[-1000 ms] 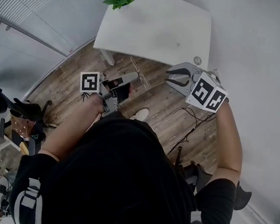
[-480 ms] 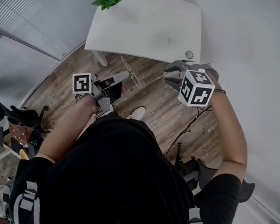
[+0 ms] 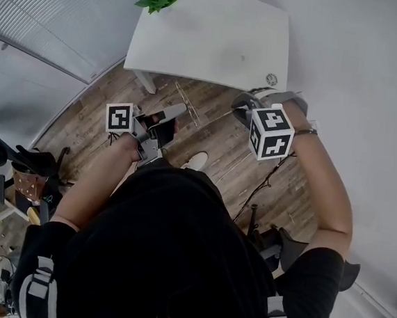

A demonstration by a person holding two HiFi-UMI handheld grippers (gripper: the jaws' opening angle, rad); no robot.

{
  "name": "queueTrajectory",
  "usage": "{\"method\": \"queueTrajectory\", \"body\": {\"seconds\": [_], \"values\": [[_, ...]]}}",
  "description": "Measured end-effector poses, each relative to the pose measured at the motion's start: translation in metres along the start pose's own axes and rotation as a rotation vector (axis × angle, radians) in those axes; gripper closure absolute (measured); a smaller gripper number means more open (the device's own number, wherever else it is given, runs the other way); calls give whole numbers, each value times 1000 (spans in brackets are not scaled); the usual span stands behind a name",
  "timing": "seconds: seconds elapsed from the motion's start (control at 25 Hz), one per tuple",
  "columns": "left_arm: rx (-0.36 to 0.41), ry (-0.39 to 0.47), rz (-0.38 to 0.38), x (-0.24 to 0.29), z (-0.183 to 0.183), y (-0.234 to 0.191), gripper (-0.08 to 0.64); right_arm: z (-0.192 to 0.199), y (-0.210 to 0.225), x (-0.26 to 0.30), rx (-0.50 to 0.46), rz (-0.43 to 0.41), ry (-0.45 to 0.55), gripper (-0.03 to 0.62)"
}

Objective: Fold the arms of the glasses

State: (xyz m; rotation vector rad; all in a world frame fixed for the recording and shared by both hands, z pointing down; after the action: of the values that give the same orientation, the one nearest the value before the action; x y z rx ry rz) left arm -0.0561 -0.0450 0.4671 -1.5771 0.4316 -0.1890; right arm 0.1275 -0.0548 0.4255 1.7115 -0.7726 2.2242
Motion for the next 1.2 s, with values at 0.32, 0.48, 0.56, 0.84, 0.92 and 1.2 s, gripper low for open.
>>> {"method": "queueTrajectory", "body": {"seconds": [0.32, 0.48, 0.56, 0.84, 0.92, 1.2], "values": [[-11, -23, 3, 3, 0, -1, 548, -10, 10, 6, -99, 19, -48, 560], [-21, -30, 6, 4, 1, -1, 548, -14, 17, 7, -119, 29, -48, 552], [-28, -34, 7, 6, 1, -1, 548, -14, 21, 8, -132, 42, -47, 549], [-32, -41, 7, 9, 4, 0, 548, -20, 31, 12, -179, 96, -52, 540], [-32, -43, 5, 10, 6, 1, 548, -23, 34, 13, -193, 112, -55, 537], [-24, -53, 16, 13, 8, 3, 548, -32, 45, 18, -207, 138, -41, 531]]}}
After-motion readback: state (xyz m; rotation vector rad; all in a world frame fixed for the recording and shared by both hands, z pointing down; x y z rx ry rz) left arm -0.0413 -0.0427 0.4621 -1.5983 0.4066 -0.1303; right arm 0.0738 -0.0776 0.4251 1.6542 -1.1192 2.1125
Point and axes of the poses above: the fingertips, and each gripper's own axes: x forward along the fingers, y to its right, z out of its underside, the point moved 6 cm from there along -x, backward along the fingers, and after that the axes turned 8 degrees about -x, right-handed, at the moved point
